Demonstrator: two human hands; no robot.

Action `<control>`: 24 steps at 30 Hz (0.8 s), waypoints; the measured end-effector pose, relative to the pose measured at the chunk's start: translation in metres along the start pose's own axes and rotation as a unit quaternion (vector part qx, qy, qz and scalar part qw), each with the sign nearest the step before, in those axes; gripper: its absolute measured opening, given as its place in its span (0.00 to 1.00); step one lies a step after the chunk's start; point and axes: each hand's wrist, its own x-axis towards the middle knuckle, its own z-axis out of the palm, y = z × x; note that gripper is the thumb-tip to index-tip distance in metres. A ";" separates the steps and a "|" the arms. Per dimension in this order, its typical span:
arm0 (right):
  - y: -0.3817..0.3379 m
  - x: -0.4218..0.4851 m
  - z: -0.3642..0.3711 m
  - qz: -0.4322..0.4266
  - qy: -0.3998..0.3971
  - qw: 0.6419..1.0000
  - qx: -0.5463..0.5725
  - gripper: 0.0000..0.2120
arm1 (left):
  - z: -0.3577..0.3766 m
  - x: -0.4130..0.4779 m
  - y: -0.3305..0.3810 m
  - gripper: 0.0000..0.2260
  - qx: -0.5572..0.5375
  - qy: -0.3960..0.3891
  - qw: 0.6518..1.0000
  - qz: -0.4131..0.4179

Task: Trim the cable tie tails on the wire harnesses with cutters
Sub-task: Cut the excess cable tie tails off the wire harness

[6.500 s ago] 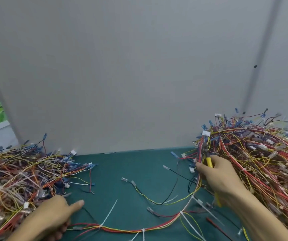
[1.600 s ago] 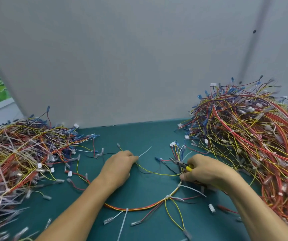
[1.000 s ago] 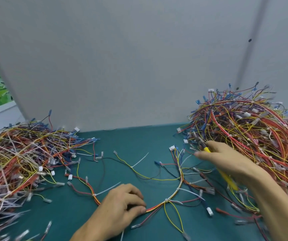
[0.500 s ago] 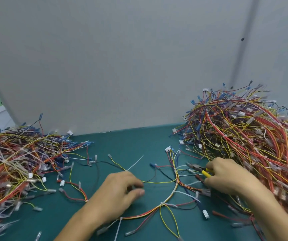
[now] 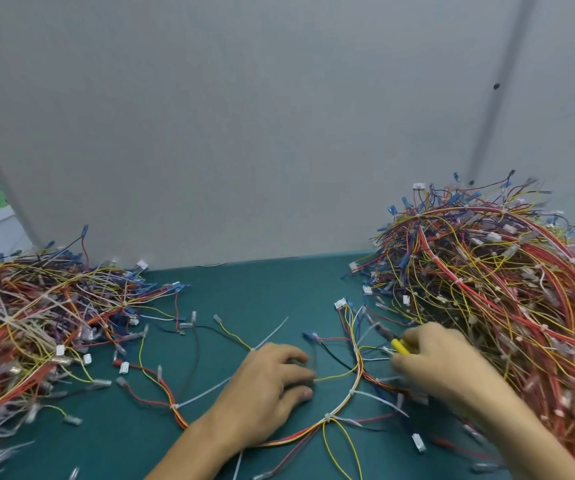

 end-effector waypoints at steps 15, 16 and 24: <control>-0.046 0.001 0.062 -0.222 0.066 0.973 0.007 0.07 | -0.051 -0.046 -0.047 0.05 0.019 0.057 0.952 -0.301; -0.047 0.000 0.063 -0.239 0.057 0.969 0.014 0.08 | -0.047 -0.042 -0.043 0.07 -0.020 0.064 0.959 -0.274; -0.035 -0.003 0.032 -0.233 0.055 0.966 0.099 0.15 | -0.037 -0.037 -0.049 0.11 0.002 0.108 0.974 -0.197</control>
